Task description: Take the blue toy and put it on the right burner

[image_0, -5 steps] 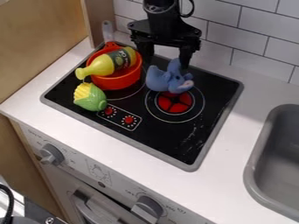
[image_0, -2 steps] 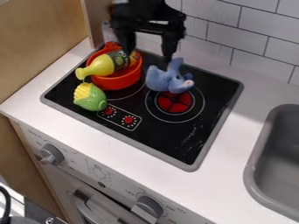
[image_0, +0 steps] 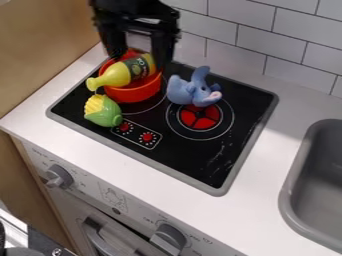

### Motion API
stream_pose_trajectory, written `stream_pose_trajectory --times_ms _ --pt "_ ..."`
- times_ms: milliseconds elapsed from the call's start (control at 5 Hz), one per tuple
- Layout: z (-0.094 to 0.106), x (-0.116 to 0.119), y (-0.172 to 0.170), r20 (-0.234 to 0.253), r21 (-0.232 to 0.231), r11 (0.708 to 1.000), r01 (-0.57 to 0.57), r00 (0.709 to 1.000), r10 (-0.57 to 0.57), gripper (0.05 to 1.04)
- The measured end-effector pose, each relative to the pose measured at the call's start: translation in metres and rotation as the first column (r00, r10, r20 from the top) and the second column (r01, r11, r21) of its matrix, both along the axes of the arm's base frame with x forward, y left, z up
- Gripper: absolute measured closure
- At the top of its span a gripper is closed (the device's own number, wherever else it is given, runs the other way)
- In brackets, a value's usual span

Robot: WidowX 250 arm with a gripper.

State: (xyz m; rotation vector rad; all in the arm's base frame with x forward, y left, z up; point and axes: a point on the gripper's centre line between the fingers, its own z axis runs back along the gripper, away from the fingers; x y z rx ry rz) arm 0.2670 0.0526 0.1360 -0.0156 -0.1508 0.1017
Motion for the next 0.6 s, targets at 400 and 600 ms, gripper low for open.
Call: stream_pose_trajectory --times_ms 400,600 --pt "0.001 -0.021 0.035 -0.05 0.008 0.997 0.083 0.995 -0.082 0.083" --pt "0.001 -0.021 0.036 -0.052 0.008 0.996 0.088 0.995 -0.087 0.083"
